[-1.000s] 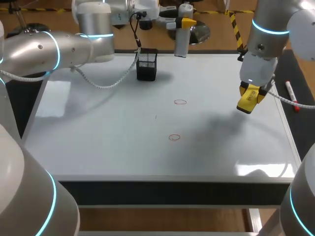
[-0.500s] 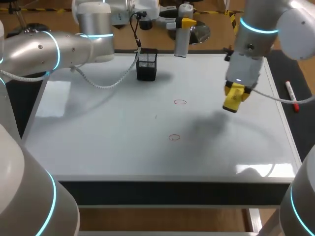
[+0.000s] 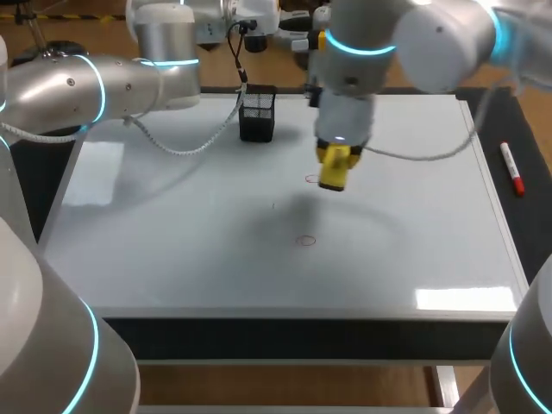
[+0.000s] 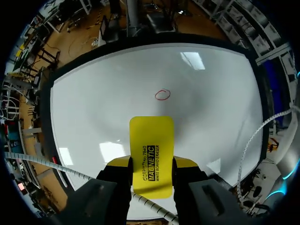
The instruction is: Pick up the inspection probe, press it on each red-marked spot on the whiteboard one by one, put down the probe, pick up the eraser, and wipe off all the red marks.
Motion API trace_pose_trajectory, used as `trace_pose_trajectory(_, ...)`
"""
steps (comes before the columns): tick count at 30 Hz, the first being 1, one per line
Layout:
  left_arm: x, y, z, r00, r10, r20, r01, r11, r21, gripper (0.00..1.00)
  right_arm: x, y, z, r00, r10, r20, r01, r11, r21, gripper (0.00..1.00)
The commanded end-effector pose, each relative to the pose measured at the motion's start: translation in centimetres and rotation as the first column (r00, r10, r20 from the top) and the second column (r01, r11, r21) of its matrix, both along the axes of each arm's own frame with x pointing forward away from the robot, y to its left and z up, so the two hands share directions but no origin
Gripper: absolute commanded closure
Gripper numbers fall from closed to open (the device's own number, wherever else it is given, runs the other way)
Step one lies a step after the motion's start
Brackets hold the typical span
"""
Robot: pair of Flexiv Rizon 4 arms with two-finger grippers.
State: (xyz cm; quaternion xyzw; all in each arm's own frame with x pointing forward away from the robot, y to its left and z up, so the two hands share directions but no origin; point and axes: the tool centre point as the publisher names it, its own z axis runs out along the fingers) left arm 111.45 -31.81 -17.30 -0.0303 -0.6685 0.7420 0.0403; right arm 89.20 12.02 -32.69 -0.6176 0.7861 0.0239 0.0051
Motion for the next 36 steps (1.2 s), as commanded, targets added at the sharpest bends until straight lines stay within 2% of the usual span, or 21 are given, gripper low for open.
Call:
trace_pose_trajectory(1, 0.1, 0.0, 0.1, 1.000, -0.002, -0.001, 0.002, 1.000, 0.001, 1.00, 1.5, 3.7, -0.9, 0.998, 0.050, -0.046, -0.055, 0.991, -0.118, 1.00)
trace_pose_trajectory(6, 0.1, 0.0, 0.1, 1.000, -0.002, -0.001, 0.002, 1.000, 0.001, 1.00, 2.9, 5.1, -2.1, 0.985, 0.153, -0.078, -0.163, 0.976, -0.144, 1.00)
trace_pose_trajectory(15, 0.1, 0.0, 0.1, 1.000, -0.002, -0.001, 0.002, 1.000, 0.001, 1.00, 5.1, 5.1, -4.0, 0.977, 0.187, -0.103, -0.202, 0.965, -0.165, 1.00)
trace_pose_trajectory(24, 0.1, 0.0, 0.1, 1.000, -0.002, -0.001, 0.002, 1.000, 0.001, 1.00, 5.1, 5.1, -6.4, 0.977, 0.191, -0.094, -0.202, 0.971, -0.129, 1.00)
trace_pose_trajectory(36, 0.1, 0.0, 0.1, 1.000, -0.002, -0.001, 0.002, 1.000, 0.001, 1.00, 4.6, 4.1, -7.7, 0.981, 0.178, -0.072, -0.184, 0.979, -0.084, 1.00)
